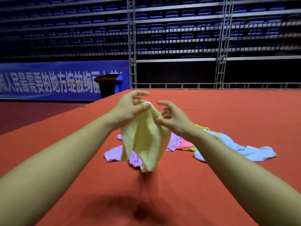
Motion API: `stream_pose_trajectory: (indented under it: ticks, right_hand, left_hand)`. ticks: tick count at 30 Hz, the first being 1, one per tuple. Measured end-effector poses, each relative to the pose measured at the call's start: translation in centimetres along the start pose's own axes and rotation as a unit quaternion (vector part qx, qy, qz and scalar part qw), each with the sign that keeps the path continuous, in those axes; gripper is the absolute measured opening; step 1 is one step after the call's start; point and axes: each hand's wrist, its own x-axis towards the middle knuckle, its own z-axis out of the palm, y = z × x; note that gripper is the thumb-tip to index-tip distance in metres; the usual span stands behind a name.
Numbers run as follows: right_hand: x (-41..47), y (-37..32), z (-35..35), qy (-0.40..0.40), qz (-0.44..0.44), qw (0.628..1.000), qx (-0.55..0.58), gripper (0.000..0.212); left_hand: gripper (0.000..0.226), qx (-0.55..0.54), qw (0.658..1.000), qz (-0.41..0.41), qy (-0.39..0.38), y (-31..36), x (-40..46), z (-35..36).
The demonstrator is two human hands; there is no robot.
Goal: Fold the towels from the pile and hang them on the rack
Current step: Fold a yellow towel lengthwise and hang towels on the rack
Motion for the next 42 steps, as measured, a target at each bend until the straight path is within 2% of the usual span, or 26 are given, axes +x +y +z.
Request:
stream_pose_trajectory:
  ticks: [4, 7, 11, 12, 15, 17, 20, 23, 25, 28, 31, 33, 36, 40, 42]
  right_hand:
    - [-2.2, 1.2, -0.1, -0.095, 0.022, 0.995, -0.033, 0.059]
    - [-2.8, 1.0, -0.7, -0.115, 0.033, 0.992, -0.043, 0.051]
    - [-3.1, 0.9, -1.9, -0.117, 0.004, 0.985, -0.130, 0.010]
    - [-3.2, 1.1, -2.0, -0.127, 0.012, 0.982, -0.142, 0.009]
    - [-4.0, 2.7, -2.3, -0.170, 0.057, 0.967, -0.182, 0.030]
    - [-4.9, 4.0, -2.6, -0.181, 0.080, 0.961, -0.193, 0.037]
    - [-6.1, 4.7, -3.5, -0.121, 0.093, 0.980, -0.131, 0.026]
    - [-6.0, 2.8, -4.0, 0.008, 0.032, 0.995, -0.092, 0.018]
    - [-5.2, 0.5, -4.0, 0.064, -0.017, 0.995, -0.080, 0.018]
    - [-3.2, -3.8, -4.6, 0.120, -0.096, 0.985, -0.074, 0.020]
    - [-1.3, -7.6, -6.1, 0.138, -0.132, 0.980, -0.063, 0.024]
    - [-0.4, -8.8, -7.3, 0.119, -0.115, 0.981, -0.105, 0.037]
    - [-0.4, -7.6, -8.3, 0.031, -0.042, 0.984, -0.169, 0.047]
    - [-3.8, -1.7, -8.7, -0.093, 0.075, 0.979, -0.163, 0.043]
    - [-6.5, 0.7, -8.3, -0.099, 0.097, 0.979, -0.150, 0.039]
  left_hand:
    - [0.041, 0.030, 0.999, -0.024, -0.034, -0.6, -1.2, 0.7]
    - [0.045, 0.010, 0.998, -0.026, -0.054, -0.2, -1.4, 0.2]
    - [0.046, 0.000, 0.998, -0.030, -0.050, 0.1, -1.8, -0.4]
    - [0.047, -0.002, 0.998, -0.032, -0.046, -0.1, -2.0, -0.5]
    - [0.047, -0.005, 0.999, -0.031, -0.031, -0.6, -2.5, -0.7]
    - [0.046, -0.005, 0.999, -0.033, -0.011, -1.1, -3.1, -1.3]
    - [0.048, 0.010, 0.999, -0.052, 0.013, -2.5, -3.9, -2.6]
    - [0.047, 0.019, 0.996, -0.076, 0.036, -3.6, -4.6, -3.4]
    - [0.043, 0.000, 0.994, -0.074, 0.076, -3.5, -4.4, -3.5]
    - [0.034, -0.032, 0.990, -0.044, 0.129, -2.0, -3.5, -3.8]
    - [0.032, -0.071, 0.986, -0.021, 0.152, -0.4, -2.2, -4.6]
    - [0.033, -0.085, 0.985, -0.013, 0.148, 0.3, -1.5, -5.1]
    - [0.031, -0.063, 0.989, -0.028, 0.132, -0.3, -1.5, -5.4]
    - [0.031, -0.037, 0.988, -0.082, 0.127, -4.1, -3.4, -5.5]
    - [0.035, -0.038, 0.986, -0.109, 0.121, -5.6, -4.9, -5.2]
